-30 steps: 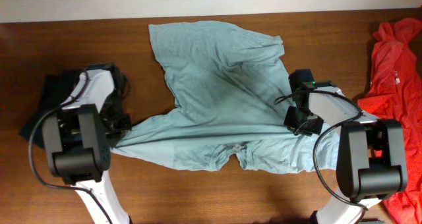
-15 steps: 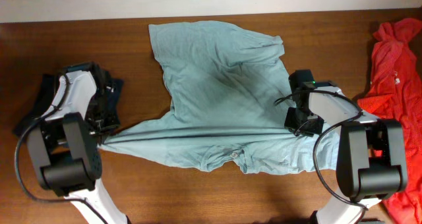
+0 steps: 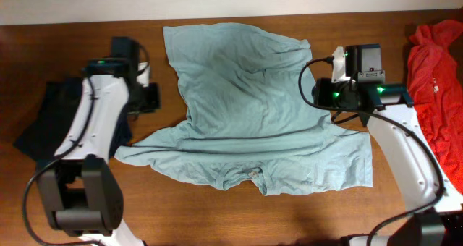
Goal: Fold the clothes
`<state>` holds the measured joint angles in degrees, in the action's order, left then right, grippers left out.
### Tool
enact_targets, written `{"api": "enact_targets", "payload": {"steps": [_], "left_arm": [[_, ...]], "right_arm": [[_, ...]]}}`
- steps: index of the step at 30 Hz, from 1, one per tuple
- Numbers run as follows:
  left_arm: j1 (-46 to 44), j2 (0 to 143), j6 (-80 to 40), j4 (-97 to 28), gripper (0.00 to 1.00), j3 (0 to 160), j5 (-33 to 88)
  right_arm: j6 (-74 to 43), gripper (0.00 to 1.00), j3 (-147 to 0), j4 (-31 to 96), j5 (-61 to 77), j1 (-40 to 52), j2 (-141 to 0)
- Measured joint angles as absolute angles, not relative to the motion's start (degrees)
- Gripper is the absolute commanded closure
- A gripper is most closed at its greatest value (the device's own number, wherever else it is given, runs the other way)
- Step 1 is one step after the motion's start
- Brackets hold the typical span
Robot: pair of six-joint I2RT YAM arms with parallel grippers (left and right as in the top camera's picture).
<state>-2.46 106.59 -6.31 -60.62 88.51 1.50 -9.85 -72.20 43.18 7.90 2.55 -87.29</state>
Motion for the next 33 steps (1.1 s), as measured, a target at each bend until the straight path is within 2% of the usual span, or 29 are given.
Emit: {"api": "enact_targets", "payload": {"steps": [9, 12, 16, 23, 33], "left_arm": [[-14.85, 108.47, 12.43, -57.56, 0.88, 88.01, 6.55], [-16.91, 111.37, 15.22, -57.47, 0.92, 86.11, 6.83], [-17.06, 116.11, 15.66, -57.43, 0.95, 83.22, 6.87], [-16.91, 118.04, 15.0, -57.23, 0.95, 80.25, 6.9], [-16.86, 115.61, 12.6, -55.61, 0.96, 75.37, 7.22]], "right_arm": [[-9.74, 0.55, -72.12, 44.14, 9.41, 2.55, -92.6], [-9.89, 0.56, -72.12, 44.53, 9.47, 2.55, -92.9], [-10.57, 0.66, -72.12, 43.57, 9.98, 2.55, -93.08], [-11.18, 0.82, -72.12, 34.33, 15.59, 2.55, -99.24], [-13.58, 0.88, -72.12, 22.7, 21.54, 2.55, -113.8]]}}
